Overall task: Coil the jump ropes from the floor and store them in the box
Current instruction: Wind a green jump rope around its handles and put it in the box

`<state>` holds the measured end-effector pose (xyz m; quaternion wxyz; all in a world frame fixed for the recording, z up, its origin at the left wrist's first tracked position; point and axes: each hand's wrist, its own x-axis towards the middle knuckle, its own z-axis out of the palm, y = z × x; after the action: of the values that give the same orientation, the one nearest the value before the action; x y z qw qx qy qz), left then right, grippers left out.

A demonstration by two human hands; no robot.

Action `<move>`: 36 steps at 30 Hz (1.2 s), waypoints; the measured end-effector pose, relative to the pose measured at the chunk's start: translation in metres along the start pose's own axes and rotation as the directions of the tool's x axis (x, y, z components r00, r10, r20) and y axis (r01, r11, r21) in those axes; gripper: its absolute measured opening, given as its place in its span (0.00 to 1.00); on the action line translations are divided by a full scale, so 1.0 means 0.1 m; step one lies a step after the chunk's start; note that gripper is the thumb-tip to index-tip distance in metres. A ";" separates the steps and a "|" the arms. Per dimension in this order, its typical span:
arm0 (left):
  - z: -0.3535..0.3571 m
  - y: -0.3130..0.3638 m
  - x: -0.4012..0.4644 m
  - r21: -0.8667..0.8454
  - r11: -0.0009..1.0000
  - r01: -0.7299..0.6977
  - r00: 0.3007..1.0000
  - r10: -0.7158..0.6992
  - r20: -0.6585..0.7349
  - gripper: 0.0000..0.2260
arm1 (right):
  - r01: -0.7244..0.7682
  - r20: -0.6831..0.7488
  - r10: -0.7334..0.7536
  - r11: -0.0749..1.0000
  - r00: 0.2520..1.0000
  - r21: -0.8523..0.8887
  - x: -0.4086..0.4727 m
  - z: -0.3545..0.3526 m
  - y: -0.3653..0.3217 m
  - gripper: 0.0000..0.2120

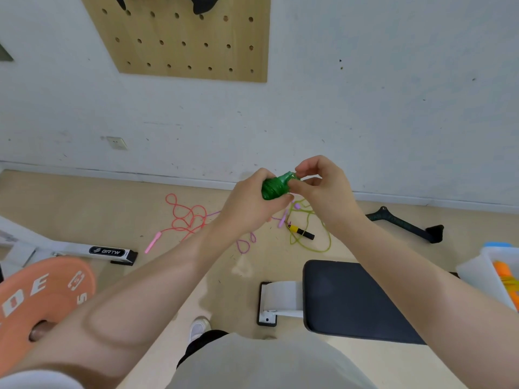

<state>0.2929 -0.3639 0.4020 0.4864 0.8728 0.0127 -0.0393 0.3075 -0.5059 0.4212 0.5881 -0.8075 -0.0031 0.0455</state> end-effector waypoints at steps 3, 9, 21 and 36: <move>0.04 -0.01 -0.02 -0.066 0.998 0.016 0.999 -0.014 0.036 0.12 | -0.051 -0.022 0.052 0.997 0.998 0.051 -0.01 0.00 0.03 0.12; 0.21 0.01 -0.08 -0.298 0.936 0.190 0.979 -0.157 0.132 0.10 | -0.291 0.014 0.305 0.892 0.952 0.345 0.06 0.05 0.04 0.16; 0.13 -0.01 -0.19 -0.522 0.805 0.283 0.933 -0.105 0.343 0.08 | -0.020 0.041 0.015 0.992 0.999 0.128 -0.10 0.17 0.10 0.22; -0.09 -0.14 -0.11 -0.400 0.855 0.329 0.924 -0.205 0.322 0.05 | 0.693 0.379 -0.596 0.482 0.708 -0.536 0.02 0.14 0.22 0.10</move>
<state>0.2819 -0.3487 0.3952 0.6605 0.7135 0.0775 -0.2205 0.3076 -0.4996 0.3957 0.2446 -0.8902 -0.3631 -0.1260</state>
